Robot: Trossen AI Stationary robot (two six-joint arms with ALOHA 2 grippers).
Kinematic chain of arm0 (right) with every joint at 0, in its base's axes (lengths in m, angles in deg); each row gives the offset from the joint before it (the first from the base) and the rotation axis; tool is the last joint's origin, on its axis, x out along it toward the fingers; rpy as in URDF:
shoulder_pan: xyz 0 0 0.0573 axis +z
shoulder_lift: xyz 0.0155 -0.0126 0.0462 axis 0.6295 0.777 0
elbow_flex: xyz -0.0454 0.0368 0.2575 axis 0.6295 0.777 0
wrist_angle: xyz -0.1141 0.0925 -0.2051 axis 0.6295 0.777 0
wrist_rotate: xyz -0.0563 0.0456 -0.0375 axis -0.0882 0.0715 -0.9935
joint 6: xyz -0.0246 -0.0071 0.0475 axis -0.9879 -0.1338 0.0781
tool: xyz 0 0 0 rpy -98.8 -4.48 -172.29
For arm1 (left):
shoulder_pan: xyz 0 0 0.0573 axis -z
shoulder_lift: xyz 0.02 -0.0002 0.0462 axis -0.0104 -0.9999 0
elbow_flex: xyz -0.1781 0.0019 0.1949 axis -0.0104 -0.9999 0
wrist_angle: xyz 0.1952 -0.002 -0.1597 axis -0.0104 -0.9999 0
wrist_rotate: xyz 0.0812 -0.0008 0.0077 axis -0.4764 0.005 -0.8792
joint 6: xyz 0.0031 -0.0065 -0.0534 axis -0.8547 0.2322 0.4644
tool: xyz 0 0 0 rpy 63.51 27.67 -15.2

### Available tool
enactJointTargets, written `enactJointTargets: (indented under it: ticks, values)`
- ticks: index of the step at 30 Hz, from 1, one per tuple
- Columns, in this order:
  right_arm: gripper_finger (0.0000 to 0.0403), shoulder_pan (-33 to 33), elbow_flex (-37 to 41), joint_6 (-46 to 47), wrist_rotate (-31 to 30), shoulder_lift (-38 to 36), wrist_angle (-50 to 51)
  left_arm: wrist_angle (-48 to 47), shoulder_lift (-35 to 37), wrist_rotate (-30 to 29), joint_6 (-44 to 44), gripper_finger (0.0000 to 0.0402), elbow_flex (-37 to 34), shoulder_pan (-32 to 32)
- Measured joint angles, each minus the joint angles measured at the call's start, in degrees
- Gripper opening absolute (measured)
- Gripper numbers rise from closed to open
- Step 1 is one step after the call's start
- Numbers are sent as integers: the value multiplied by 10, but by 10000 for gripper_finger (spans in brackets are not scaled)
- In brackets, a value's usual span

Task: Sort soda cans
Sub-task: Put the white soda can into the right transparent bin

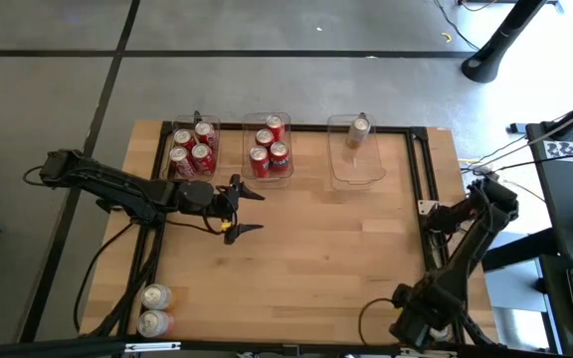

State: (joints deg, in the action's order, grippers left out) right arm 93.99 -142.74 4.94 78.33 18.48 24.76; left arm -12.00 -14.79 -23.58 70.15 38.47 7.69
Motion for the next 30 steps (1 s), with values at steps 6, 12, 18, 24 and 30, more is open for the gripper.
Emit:
enactJointTargets:
  ticks: [6, 12, 18, 24, 30]
  values:
    - [342, 45, 0, 34, 22, 14, 1, 0, 0, 0, -4, 363, 0, 0]
    - [342, 82, 0, 78, -31, 14, 2, 0, 0, 0, -14, 363, 0, 0]
    - [342, 89, 0, 85, -71, 14, 6, 1, 0, 0, -13, 363, 0, 0]
    - [342, 88, 0, 83, -118, 15, -13, 0, 0, 0, -12, 363, 0, 0]
    - [342, 101, 18, 83, -110, 20, -22, -1, 0, 0, -10, 363, 0, 0]
